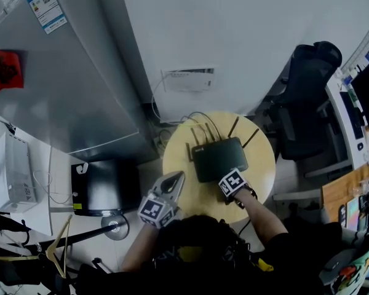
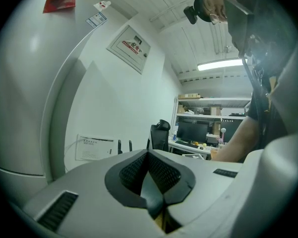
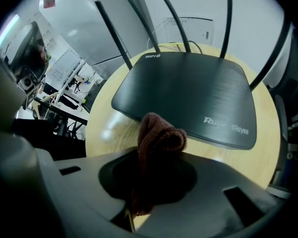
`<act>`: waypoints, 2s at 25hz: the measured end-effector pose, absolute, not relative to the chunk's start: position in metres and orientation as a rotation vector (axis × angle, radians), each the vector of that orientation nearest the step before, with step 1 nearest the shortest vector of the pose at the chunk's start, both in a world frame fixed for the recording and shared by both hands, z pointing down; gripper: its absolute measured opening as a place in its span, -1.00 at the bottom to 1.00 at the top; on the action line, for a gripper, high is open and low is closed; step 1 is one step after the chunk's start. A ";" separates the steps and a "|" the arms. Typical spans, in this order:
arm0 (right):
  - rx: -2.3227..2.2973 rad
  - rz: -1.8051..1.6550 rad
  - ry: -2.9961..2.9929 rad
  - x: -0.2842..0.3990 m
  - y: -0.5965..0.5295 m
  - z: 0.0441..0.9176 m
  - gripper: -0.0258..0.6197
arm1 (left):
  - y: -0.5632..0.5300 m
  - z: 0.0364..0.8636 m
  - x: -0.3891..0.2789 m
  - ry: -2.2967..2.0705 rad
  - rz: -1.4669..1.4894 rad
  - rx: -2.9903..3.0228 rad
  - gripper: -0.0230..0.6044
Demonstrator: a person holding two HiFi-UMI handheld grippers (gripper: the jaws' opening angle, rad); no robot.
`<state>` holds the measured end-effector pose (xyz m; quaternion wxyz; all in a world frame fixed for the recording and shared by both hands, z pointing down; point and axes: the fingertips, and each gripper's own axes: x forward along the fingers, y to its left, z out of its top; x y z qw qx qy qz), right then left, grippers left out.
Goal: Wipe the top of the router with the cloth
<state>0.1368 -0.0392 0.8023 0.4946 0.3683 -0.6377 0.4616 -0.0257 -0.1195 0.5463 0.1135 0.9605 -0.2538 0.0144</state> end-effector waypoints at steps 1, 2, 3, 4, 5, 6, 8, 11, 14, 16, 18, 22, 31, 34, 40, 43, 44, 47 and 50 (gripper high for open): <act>0.888 1.117 -1.548 0.133 -0.040 0.803 -0.74 | -0.120 0.546 -0.028 -0.745 0.044 2.816 -0.94; 0.882 1.114 -1.554 0.129 -0.040 0.802 -0.74 | -0.121 0.546 -0.031 -0.748 0.046 2.812 -0.94; 0.874 1.113 -1.561 0.125 -0.041 0.802 -0.74 | -0.122 0.547 -0.033 -0.751 0.045 2.808 -0.94; 0.866 1.113 -1.567 0.121 -0.041 0.801 -0.74 | -0.123 0.548 -0.035 -0.755 0.044 2.805 -0.94; 0.860 1.116 -1.572 0.117 -0.041 0.800 -0.74 | -0.124 0.549 -0.037 -0.757 0.042 2.805 -0.94; 0.855 1.118 -1.577 0.113 -0.041 0.800 -0.74 | -0.125 0.549 -0.039 -0.758 0.039 2.809 -0.94; 0.850 1.115 -1.580 0.106 -0.041 0.801 -0.74 | -0.127 0.549 -0.042 -0.758 0.036 2.814 -0.94; 0.841 1.097 -1.569 0.098 -0.042 0.801 -0.74 | -0.129 0.551 -0.049 -0.759 0.038 2.809 -0.94; 0.825 1.094 -1.570 0.089 -0.042 0.801 -0.74 | -0.128 0.554 -0.057 -0.771 0.048 2.789 -0.94; 0.815 1.096 -1.574 0.083 -0.042 0.800 -0.74 | -0.129 0.553 -0.061 -0.778 0.034 2.782 -0.94; 0.804 1.100 -1.582 0.074 -0.042 0.800 -0.74 | -0.130 0.552 -0.064 -0.778 0.016 2.786 -0.94; 0.785 1.091 -1.597 0.058 -0.043 0.799 -0.74 | -0.129 0.552 -0.074 -0.783 0.017 2.783 -0.94; 0.721 1.051 -1.629 0.033 -0.046 0.797 -0.74 | -0.123 0.556 -0.096 -0.859 0.032 2.758 -0.94; 0.691 1.039 -1.656 0.025 -0.046 0.796 -0.74 | -0.121 0.555 -0.100 -0.907 0.027 2.759 -0.94; 0.643 0.949 -1.851 0.008 -0.042 0.770 -0.74 | -0.106 0.546 -0.084 -0.947 0.029 2.763 -0.94; 0.622 0.870 -1.923 0.009 -0.034 0.749 -0.74 | -0.096 0.542 -0.068 -0.954 0.060 2.778 -0.94; 0.612 0.846 -1.938 0.012 -0.030 0.744 -0.74 | -0.092 0.540 -0.064 -0.964 0.065 2.778 -0.94; 0.584 0.798 -1.978 0.019 -0.014 0.730 -0.74 | -0.077 0.533 -0.055 -1.000 0.052 2.776 -0.94; 0.593 0.778 -2.009 0.024 -0.006 0.722 -0.74 | -0.068 0.529 -0.053 -1.033 0.052 2.772 -0.94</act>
